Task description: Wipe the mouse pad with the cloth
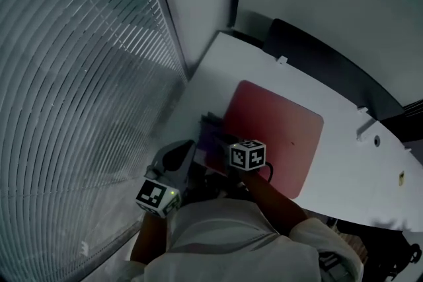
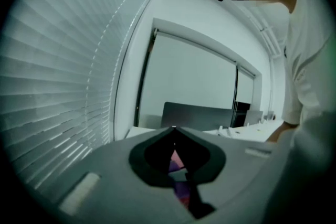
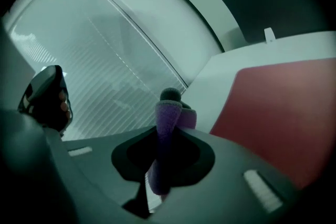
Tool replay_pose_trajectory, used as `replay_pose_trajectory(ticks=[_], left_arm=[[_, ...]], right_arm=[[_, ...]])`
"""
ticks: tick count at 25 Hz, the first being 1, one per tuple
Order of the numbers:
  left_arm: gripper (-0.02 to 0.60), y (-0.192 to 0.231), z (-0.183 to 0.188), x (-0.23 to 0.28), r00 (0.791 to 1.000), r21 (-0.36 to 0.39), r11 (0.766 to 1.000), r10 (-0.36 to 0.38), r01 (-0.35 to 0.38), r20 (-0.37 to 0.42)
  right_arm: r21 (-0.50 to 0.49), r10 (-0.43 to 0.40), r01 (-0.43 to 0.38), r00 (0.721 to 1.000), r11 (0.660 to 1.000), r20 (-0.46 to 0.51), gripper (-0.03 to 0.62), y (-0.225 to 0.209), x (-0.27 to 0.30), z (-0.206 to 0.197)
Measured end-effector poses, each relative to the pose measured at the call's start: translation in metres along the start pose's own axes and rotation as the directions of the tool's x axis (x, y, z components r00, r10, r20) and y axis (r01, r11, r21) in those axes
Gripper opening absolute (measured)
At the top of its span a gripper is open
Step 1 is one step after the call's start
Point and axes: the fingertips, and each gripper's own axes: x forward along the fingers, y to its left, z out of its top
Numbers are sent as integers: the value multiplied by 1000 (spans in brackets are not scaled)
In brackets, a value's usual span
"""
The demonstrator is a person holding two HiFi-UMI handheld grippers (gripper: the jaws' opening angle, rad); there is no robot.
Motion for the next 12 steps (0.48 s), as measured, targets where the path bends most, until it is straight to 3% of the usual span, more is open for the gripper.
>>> replay_pose_trajectory(ticks=[6, 12], left_arm=[[2, 17, -20, 6, 998, -25, 998, -62, 62, 5], [2, -16, -9, 32, 990, -5, 990, -140, 140, -17]], right_arm=[[61, -147, 150, 988, 987, -38, 48, -56, 17, -41], [136, -227, 228, 974, 964, -25, 48, -83, -41, -53]])
